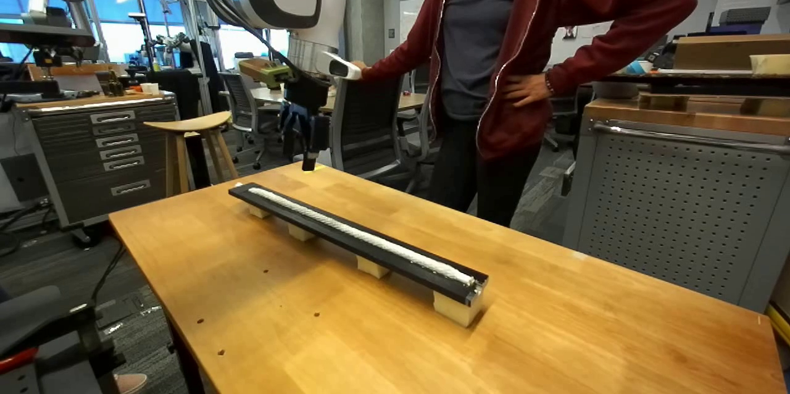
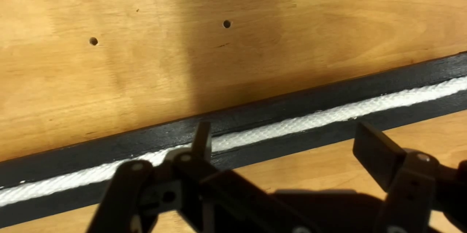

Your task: Put the rope in the groove on the object

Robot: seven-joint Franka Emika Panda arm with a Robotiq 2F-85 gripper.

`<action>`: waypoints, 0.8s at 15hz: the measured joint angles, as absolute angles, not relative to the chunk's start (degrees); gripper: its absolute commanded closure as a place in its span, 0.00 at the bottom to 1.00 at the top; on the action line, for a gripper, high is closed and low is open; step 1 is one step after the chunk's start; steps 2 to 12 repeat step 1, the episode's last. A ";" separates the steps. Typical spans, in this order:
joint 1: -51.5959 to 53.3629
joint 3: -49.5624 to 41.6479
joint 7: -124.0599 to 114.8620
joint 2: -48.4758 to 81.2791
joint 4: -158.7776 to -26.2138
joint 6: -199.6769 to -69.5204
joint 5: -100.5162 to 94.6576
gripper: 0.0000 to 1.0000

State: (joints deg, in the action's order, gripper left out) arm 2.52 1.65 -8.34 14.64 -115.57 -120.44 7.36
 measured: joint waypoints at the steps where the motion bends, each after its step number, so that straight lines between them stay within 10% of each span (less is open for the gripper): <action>1: 2.52 1.65 -8.31 14.64 -115.58 -120.44 7.36 0.00; 12: 2.52 1.65 -8.31 14.64 -115.58 -120.44 7.36 0.00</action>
